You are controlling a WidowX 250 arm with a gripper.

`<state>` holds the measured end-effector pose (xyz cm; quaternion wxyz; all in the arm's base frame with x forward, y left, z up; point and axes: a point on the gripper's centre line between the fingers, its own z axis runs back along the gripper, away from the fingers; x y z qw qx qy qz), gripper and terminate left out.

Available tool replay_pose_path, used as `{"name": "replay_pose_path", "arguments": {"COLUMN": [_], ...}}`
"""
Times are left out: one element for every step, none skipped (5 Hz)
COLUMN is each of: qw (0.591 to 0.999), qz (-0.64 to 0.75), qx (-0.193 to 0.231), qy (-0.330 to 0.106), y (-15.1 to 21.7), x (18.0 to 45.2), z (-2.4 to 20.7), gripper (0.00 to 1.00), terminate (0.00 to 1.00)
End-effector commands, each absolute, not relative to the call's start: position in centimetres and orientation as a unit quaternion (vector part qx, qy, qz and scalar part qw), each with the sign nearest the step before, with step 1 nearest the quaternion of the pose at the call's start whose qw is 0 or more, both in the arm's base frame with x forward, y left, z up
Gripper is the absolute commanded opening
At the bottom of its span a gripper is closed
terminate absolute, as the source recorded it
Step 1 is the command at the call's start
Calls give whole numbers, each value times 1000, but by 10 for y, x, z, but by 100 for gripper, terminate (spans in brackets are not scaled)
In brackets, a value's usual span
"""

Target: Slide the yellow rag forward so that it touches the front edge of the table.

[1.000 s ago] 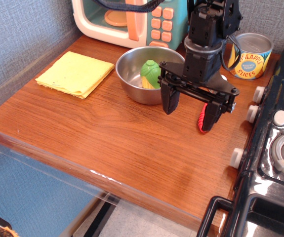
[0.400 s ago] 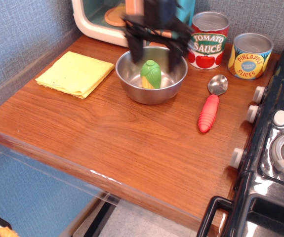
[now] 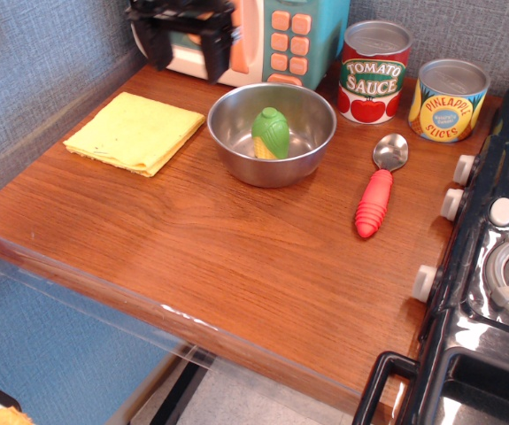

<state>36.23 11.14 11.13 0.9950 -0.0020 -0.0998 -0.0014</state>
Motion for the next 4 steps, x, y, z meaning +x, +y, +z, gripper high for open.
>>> {"name": "replay_pose_path", "arguments": {"qw": [994,996,998,999], "qz": [6,-5,-21,-24], "qx": [28,29,24,23], "qy": [-101,-81,-62,-42], "y": [171,188,195,192], "x": [368,372,373,374], "z": [106,90,73,53], "gripper": [100,100,100,100], "terminate": [0,0,0,0]}}
